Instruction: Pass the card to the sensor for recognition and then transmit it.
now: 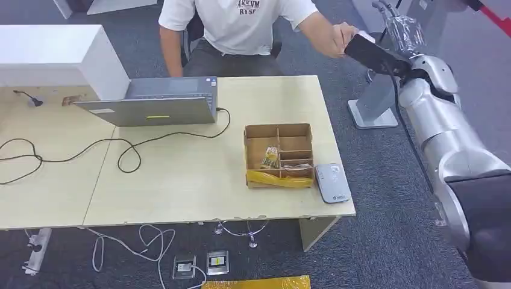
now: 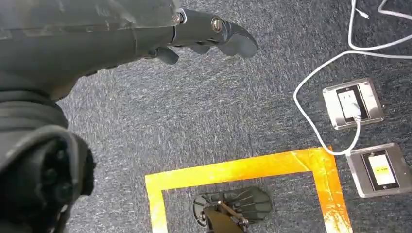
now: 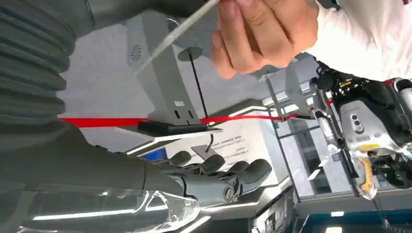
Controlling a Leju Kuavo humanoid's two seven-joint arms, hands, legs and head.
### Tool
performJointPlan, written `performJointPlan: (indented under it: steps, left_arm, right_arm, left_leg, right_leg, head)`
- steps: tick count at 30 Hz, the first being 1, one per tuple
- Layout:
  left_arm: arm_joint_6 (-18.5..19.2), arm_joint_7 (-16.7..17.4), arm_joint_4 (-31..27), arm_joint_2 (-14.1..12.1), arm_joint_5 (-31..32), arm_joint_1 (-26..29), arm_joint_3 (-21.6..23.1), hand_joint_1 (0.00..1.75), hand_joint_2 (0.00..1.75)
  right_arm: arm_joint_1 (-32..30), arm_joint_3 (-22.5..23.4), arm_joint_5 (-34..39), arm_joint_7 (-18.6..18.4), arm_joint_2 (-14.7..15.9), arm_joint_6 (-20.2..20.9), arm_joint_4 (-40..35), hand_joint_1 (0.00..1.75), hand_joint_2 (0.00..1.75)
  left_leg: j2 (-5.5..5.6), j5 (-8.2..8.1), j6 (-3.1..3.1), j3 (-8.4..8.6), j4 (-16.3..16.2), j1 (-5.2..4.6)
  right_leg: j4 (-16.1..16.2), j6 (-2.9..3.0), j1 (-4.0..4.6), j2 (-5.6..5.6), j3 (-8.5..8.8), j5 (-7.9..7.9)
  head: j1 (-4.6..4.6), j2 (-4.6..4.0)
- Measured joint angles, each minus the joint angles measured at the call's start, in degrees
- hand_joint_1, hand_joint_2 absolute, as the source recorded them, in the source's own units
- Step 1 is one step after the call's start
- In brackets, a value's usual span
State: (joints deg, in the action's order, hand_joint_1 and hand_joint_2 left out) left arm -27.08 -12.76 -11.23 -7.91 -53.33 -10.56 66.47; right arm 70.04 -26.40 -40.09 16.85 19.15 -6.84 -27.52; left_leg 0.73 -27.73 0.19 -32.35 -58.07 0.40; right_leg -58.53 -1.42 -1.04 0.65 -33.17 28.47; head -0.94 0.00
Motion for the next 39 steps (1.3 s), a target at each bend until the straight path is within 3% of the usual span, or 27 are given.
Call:
performJointPlan:
  steps: [27,39]
  left_arm:
    - [-0.4,0.0,0.0,0.0,-0.9,0.2,0.0,0.0,0.0]
    - [-0.6,0.0,0.0,0.0,-1.8,0.3,0.0,0.0,0.0]
  right_arm:
    - [-0.2,-2.0,1.3,1.8,-0.9,1.6,1.0,1.75,1.75]
    - [-4.1,-2.3,3.8,1.9,0.0,4.3,-0.4,1.75,1.75]
  left_leg:
    - [-0.02,0.0,0.0,0.02,0.0,0.0]
    - [-0.05,0.0,0.0,0.03,0.0,0.0]
  right_leg:
    - [0.0,0.0,0.0,-0.05,-0.04,0.0]
    - [0.0,0.01,0.0,-0.05,-0.03,0.0]
  head:
    - [0.0,0.0]
    - [-0.02,0.0]
